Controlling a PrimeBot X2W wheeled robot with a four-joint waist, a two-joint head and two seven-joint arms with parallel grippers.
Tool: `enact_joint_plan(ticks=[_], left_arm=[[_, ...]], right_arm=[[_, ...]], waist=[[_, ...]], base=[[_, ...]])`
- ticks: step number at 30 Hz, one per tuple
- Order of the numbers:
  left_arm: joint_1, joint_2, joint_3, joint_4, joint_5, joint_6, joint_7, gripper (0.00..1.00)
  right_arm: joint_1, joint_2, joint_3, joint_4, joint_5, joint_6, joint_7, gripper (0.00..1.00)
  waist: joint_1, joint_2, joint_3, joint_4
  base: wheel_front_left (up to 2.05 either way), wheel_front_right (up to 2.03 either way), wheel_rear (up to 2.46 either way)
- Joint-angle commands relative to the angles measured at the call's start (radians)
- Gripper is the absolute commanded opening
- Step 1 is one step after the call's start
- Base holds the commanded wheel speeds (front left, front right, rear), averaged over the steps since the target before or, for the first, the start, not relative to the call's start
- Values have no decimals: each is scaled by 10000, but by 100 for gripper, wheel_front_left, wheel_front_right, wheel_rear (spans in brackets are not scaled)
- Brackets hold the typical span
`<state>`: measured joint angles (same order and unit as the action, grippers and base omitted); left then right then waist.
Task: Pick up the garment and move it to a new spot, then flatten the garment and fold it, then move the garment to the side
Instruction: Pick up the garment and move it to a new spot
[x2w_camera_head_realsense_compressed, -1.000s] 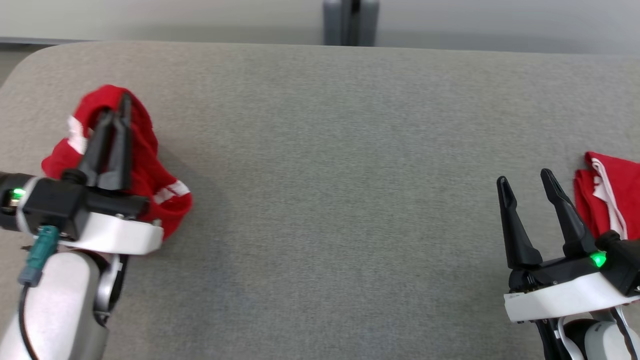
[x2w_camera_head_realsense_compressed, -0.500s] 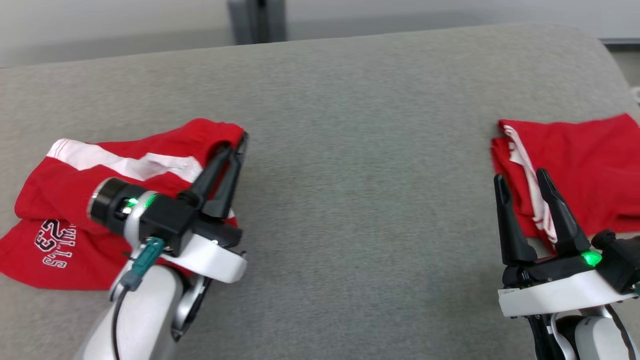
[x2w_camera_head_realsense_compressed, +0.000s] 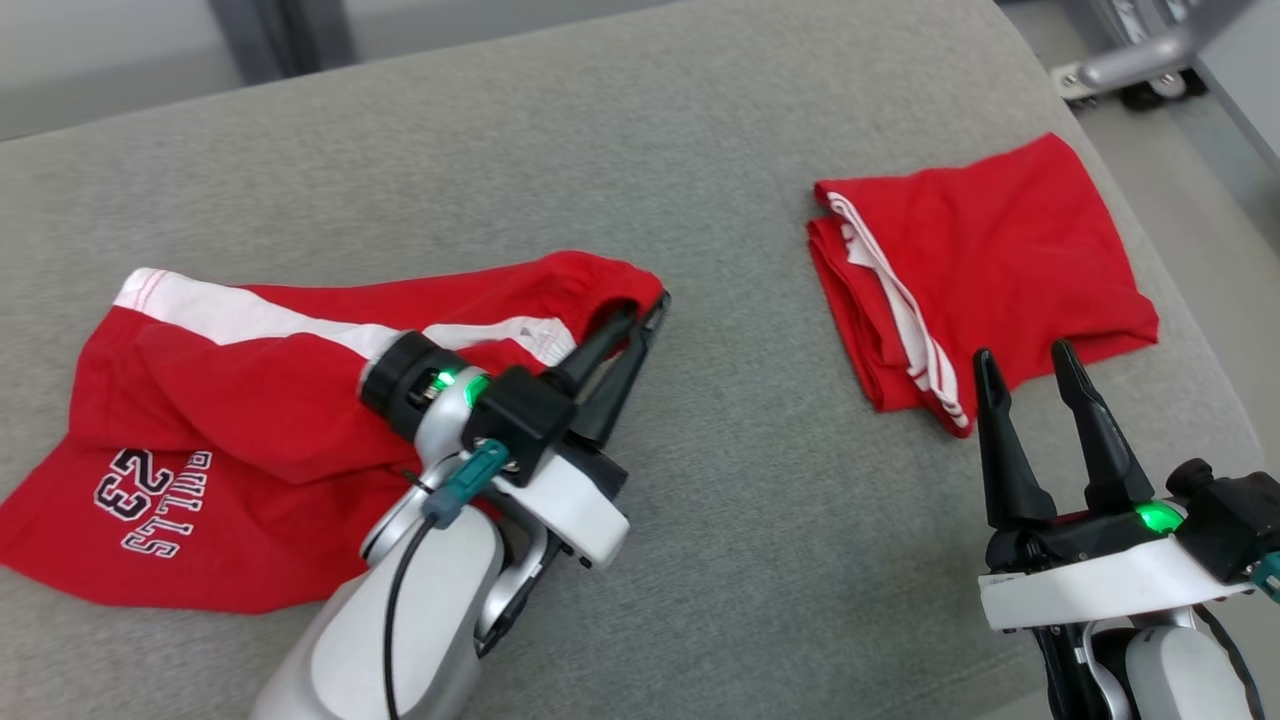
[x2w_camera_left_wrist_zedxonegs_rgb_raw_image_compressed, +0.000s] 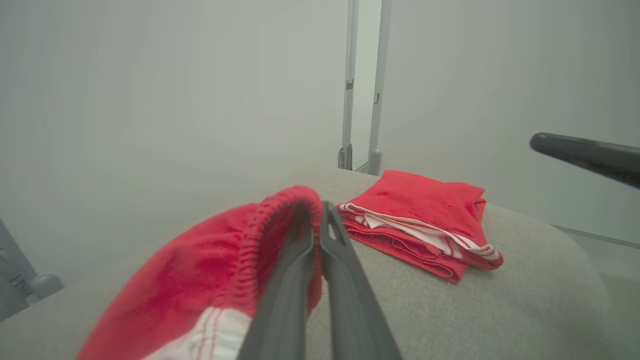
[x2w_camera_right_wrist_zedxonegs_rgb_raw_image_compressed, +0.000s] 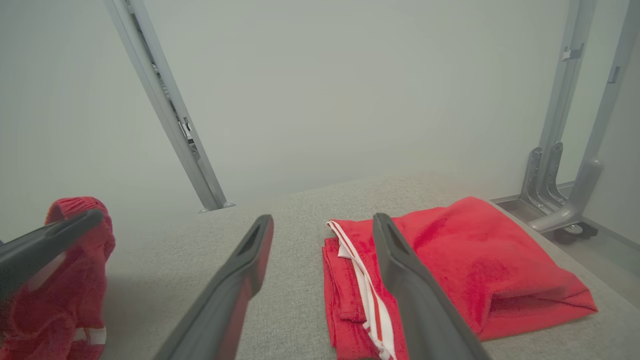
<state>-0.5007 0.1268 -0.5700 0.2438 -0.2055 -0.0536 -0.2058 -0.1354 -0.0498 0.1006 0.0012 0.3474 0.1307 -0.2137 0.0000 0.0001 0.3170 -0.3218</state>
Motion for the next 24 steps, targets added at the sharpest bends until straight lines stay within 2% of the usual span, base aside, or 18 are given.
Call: enact_joint_plan(ticks=[1, 6, 7, 8, 9, 17, 20, 24], left_arm=[[-191, -34, -83, 187, 0, -90, 29, 0], [-317, -282, -416, 1036, -239, -279, 247, 0], [-339, -321, -436, 1175, -292, -279, 277, 17], [-338, -327, -477, 1316, -344, -288, 333, 47], [-375, -352, -504, 1401, -360, -288, 306, 100], [240, -321, -680, 1093, -656, -244, 233, 100], [640, -112, -442, 489, -757, 58, 100, 100], [1159, 208, 171, -377, -939, 675, -63, 100]], right_arm=[[-63, -25, -18, 91, 101, 3, -112, 100], [-194, -29, 84, 386, 303, 3, -270, 100], [-207, -28, 94, 424, 320, 3, -298, 100], [-216, -28, 90, 476, 332, 3, -332, 100], [-222, -28, 60, 529, 347, 3, -361, 100], [-183, -30, -151, 643, 117, 3, -418, 100], [-137, -32, -246, 575, -1, 3, -363, 100], [-66, -36, -404, 431, -188, 3, -212, 100]], waist=[[0, -1, 355, -425], [0, -1, 582, -699], [0, -1, 600, -705], [0, -1, 615, -694], [0, -1, 613, -658], [0, -1, 244, 115], [0, -1, 91, 558], [0, -1, -69, 1185]], base=[[0, 0, 0], [0, 0, 0], [0, 0, 0], [0, 0, 0], [0, 0, 0], [0, 0, 0], [0, 0, 0], [0, 0, 0]])
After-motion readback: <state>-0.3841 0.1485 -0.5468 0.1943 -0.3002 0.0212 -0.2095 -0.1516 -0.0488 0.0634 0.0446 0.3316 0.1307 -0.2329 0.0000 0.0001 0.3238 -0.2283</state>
